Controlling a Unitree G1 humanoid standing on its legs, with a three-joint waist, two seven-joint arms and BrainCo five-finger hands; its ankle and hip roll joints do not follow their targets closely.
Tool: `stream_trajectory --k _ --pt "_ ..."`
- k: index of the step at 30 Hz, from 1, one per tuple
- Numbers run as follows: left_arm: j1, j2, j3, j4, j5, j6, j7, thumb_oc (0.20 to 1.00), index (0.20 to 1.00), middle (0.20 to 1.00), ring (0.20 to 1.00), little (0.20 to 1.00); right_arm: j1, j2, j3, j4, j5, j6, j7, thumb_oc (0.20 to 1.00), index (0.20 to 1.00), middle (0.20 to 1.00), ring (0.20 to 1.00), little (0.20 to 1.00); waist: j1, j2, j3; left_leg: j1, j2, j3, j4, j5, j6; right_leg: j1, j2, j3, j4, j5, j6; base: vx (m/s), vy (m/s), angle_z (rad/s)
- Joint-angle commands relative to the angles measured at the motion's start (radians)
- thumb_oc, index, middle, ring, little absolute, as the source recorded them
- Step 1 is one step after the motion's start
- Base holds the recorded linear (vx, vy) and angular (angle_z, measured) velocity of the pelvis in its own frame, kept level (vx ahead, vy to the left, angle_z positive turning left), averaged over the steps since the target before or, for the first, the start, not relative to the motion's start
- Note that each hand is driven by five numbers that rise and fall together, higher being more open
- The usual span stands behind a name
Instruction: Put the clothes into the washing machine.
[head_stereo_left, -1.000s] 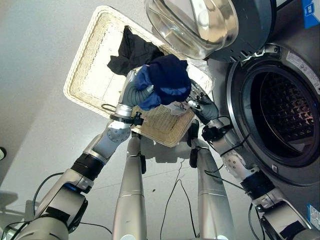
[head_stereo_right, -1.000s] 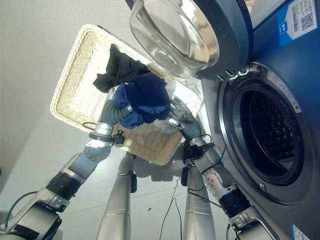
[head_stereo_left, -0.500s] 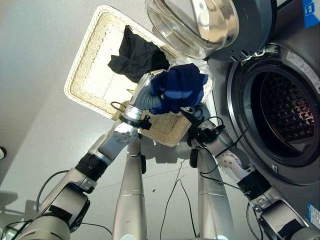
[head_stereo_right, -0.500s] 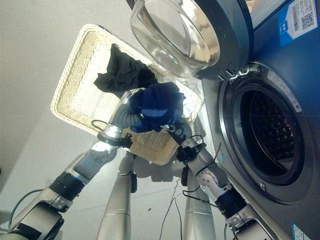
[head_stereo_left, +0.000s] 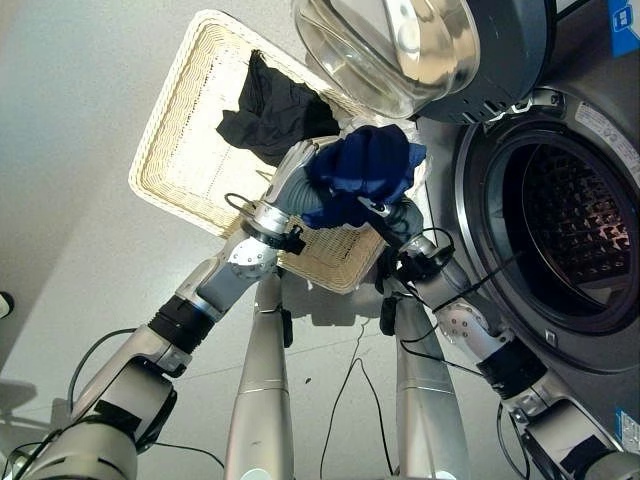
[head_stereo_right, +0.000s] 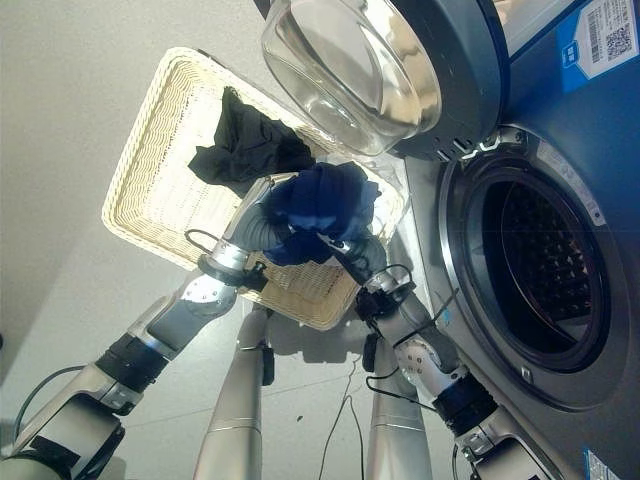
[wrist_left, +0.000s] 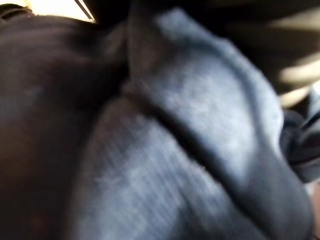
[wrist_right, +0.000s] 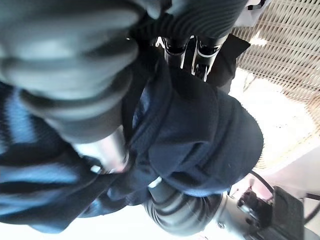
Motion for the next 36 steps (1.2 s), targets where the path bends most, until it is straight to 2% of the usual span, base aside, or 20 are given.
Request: stream_trajectory --k 1,5,7,8,9,12,17,22,24,26,29,32,34,36 --pt "-0.04 0.0 -0.033 -0.088 0.069 -0.022 0.003 0.2 0.2 0.2 0.2 0.2 -0.032 0.033 -0.015 -0.149 0.012 -0.07 0.046 0.2 0.2 0.2 0.2 0.2 0.0 -0.021 0.0 -0.005 -0.117 0.01 0.078 -0.054 0.089 0.074 0.049 -0.09 -0.293 0.261 0.051 0.0 0.0 0.0" --pt "-0.04 0.002 -0.027 -0.083 0.075 -0.014 0.009 0.2 0.2 0.2 0.2 0.2 -0.034 0.038 -0.02 -0.147 0.017 -0.081 0.042 0.2 0.2 0.2 0.2 0.2 0.001 -0.02 0.0 -0.005 -0.118 0.009 0.077 -0.053 0.089 0.074 0.048 -0.091 -0.294 0.263 0.051 0.0 0.0 0.0" --pt "-0.038 0.0 -0.025 -0.084 0.071 0.005 0.005 0.551 0.551 0.551 0.551 0.551 -0.034 0.043 -0.024 -0.147 0.023 -0.082 0.043 0.2 0.2 0.2 0.2 0.2 0.002 -0.019 0.0 -0.004 -0.119 0.01 0.075 -0.053 0.09 0.072 0.048 -0.091 -0.295 0.264 0.051 0.0 0.0 0.0" --pt "-0.037 -0.001 -0.025 -0.082 0.069 0.012 0.002 0.893 0.893 0.893 0.893 0.893 -0.034 0.042 -0.024 -0.147 0.027 -0.084 0.044 0.2 0.2 0.2 0.2 0.2 0.001 -0.019 0.0 -0.004 -0.119 0.011 0.075 -0.053 0.089 0.072 0.048 -0.091 -0.295 0.264 0.051 0.0 0.0 0.0" --pt "-0.036 -0.003 -0.025 -0.078 0.063 0.019 -0.007 1.0 1.0 1.0 1.0 1.0 -0.034 0.045 -0.025 -0.147 0.026 -0.086 0.043 0.2 0.2 0.2 0.2 0.2 0.002 -0.019 0.0 -0.005 -0.119 0.011 0.076 -0.053 0.089 0.071 0.048 -0.092 -0.294 0.264 0.052 0.0 0.0 0.0" --pt "-0.03 -0.002 -0.025 -0.077 0.071 0.04 0.007 1.0 1.0 1.0 1.0 1.0 -0.032 0.046 -0.031 -0.15 0.027 -0.09 0.039 0.2 0.2 0.2 0.2 0.2 0.001 -0.02 0.0 -0.003 -0.12 0.013 0.072 -0.051 0.089 0.074 0.049 -0.094 -0.299 0.267 0.052 0.0 0.0 0.0" --pt "-0.015 -0.007 -0.007 -0.071 0.077 0.08 0.101 1.0 1.0 1.0 1.0 1.0 -0.025 0.045 -0.037 -0.143 0.032 -0.106 0.043 0.2 0.2 0.2 0.2 0.2 0.003 -0.019 0.0 -0.003 -0.119 0.014 0.066 -0.048 0.088 0.075 0.048 -0.097 -0.304 0.268 0.052 0.0 0.0 0.0" --pt "0.002 -0.021 0.016 -0.059 0.074 0.091 0.18 1.0 1.0 1.0 1.0 1.0 -0.023 0.058 -0.043 -0.137 0.028 -0.121 0.037 0.2 0.2 0.2 0.2 0.2 0.007 -0.019 0.0 -0.004 -0.119 0.011 0.065 -0.047 0.088 0.075 0.047 -0.1 -0.303 0.267 0.052 0.0 0.0 0.0" --pt "0.038 -0.055 0.047 -0.056 0.068 0.093 0.238 1.0 1.0 1.0 1.0 1.0 -0.023 0.078 -0.056 -0.137 -0.007 -0.155 -0.003 0.2 0.2 0.2 0.2 0.2 0.013 -0.018 0.0 -0.006 -0.119 0.009 0.053 -0.039 0.086 0.073 0.048 -0.106 -0.306 0.268 0.053 0.0 0.0 0.0" --pt "0.045 -0.06 0.053 -0.056 0.055 0.087 0.243 1.0 1.0 1.0 1.0 1.0 -0.02 0.079 -0.064 -0.137 -0.016 -0.168 -0.017 0.2 0.2 0.2 0.2 0.2 0.014 -0.017 0.0 -0.007 -0.118 0.01 0.05 -0.036 0.085 0.072 0.048 -0.108 -0.306 0.268 0.053 0.0 0.0 0.0" --pt "0.057 -0.074 0.062 -0.054 0.02 0.062 0.224 1.0 1.0 1.0 1.0 1.0 -0.017 0.079 -0.084 -0.132 -0.04 -0.193 -0.049 0.2 0.2 0.2 0.2 0.2 0.014 -0.017 0.0 -0.008 -0.116 0.012 0.047 -0.033 0.084 0.07 0.049 -0.109 -0.302 0.267 0.053 0.0 0.0 0.0" --pt "0.076 -0.09 0.071 -0.063 -0.093 0.001 0.116 1.0 1.0 1.0 1.0 1.0 -0.005 0.078 -0.122 -0.119 -0.067 -0.247 -0.111 0.2 0.2 0.2 0.2 0.2 0.013 -0.018 0.0 -0.003 -0.114 0.012 0.04 -0.032 0.085 0.073 0.051 -0.11 -0.301 0.269 0.055 0.0 0.0 0.0" --pt "0.082 -0.095 0.075 -0.069 -0.123 -0.01 0.082 1.0 1.0 1.0 1.0 1.0 0.001 0.08 -0.136 -0.112 -0.081 -0.266 -0.126 0.2 0.2 0.2 0.2 0.2 0.012 -0.018 0.0 -0.003 -0.114 0.014 0.039 -0.033 0.085 0.073 0.052 -0.111 -0.301 0.268 0.056 0.0 0.0 0.0" --pt "0.09 -0.098 0.079 -0.07 -0.166 -0.053 0.051 1.0 1.0 1.0 1.0 1.0 0.008 0.079 -0.178 -0.092 -0.091 -0.3 -0.164 0.2 0.2 0.2 0.2 0.2 0.009 -0.019 0.0 -0.005 -0.113 0.016 0.042 -0.035 0.086 0.073 0.054 -0.111 -0.298 0.27 0.057 0.0 0.0 0.0"
